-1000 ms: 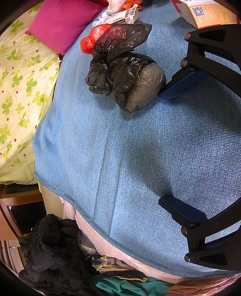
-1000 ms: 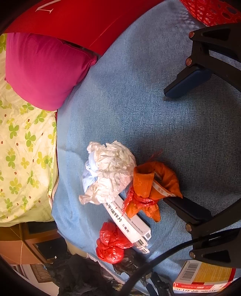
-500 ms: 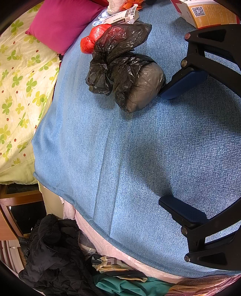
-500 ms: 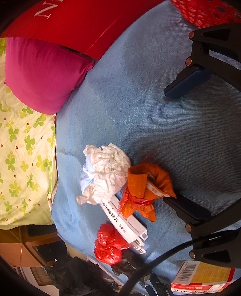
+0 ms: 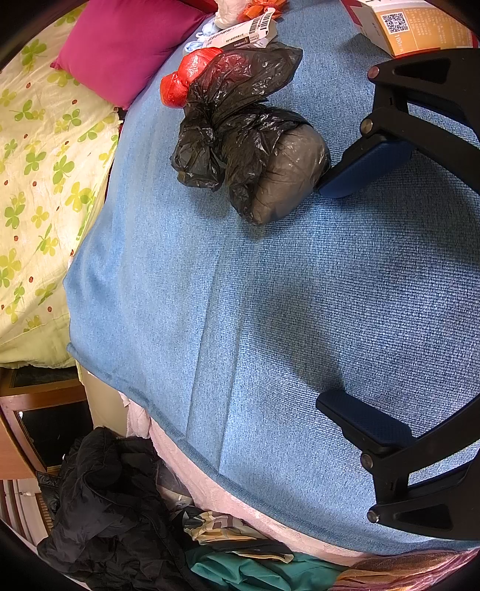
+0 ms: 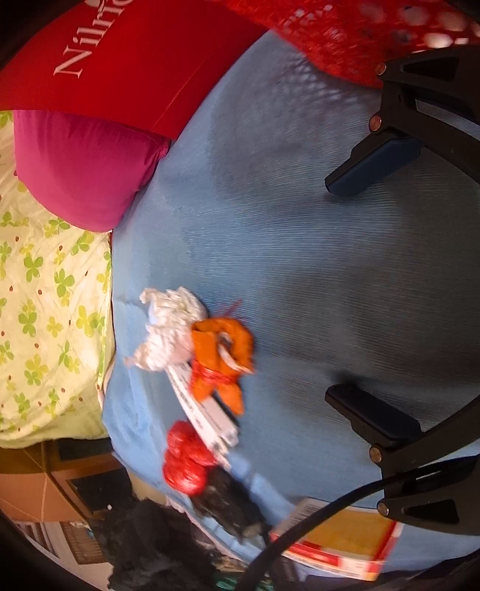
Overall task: Collect trash
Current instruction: 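Grasp the red-and-white medicine box with the right gripper, then grasp the black plastic bags with the left gripper while the right lifts the medicine box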
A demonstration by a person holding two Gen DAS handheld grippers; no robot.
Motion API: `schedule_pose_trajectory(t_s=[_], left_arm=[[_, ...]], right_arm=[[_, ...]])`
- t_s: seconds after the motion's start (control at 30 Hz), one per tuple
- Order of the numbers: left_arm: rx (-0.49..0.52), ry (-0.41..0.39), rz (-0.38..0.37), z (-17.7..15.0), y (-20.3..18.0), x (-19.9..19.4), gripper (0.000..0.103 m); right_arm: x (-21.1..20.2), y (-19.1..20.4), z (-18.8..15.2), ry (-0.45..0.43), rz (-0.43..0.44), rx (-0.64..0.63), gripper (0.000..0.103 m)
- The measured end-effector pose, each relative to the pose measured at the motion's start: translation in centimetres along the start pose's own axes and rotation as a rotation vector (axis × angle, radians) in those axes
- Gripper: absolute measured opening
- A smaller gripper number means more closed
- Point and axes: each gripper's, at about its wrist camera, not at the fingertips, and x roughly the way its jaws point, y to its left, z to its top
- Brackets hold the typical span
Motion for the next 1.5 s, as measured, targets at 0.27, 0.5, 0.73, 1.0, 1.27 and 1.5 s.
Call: schedule_pose_trajectory(t_s=[0.27, 0.5, 0.73, 1.0, 1.27, 1.5], left_arm=[[-0.004, 0.0, 0.002, 0.0, 0.0, 0.0, 0.103], [-0.015, 0.05, -0.017, -0.7, -0.1, -1.2, 0.103], [-0.036, 0.053, -0.023, -1.9, 1.8, -2.6, 0.103], [-0.029, -0.056, 0.063, -1.9, 1.9, -4.4, 0.103], [0.041, -0.001, -0.127, 1.0, -1.2, -4.2, 0.103], [0.126, 0.051, -0.231, 4.6, -4.4, -2.0, 0.093]], right_arm=[[-2.5, 0.3, -0.8, 0.132, 0.054, -0.05, 0.103], [-7.3, 4.8, 1.7, 0.034, 0.241, -0.078, 0.103], [-6.6, 12.9, 3.1, 0.065, 0.289, -0.199, 0.103], [-1.4, 16.0, 1.4, 0.204, 0.274, -0.215, 0.055], [-2.9, 11.7, 1.0, 0.169, 0.329, -0.109, 0.049], [-4.8, 7.7, 1.0, 0.134, 0.34, -0.025, 0.049]])
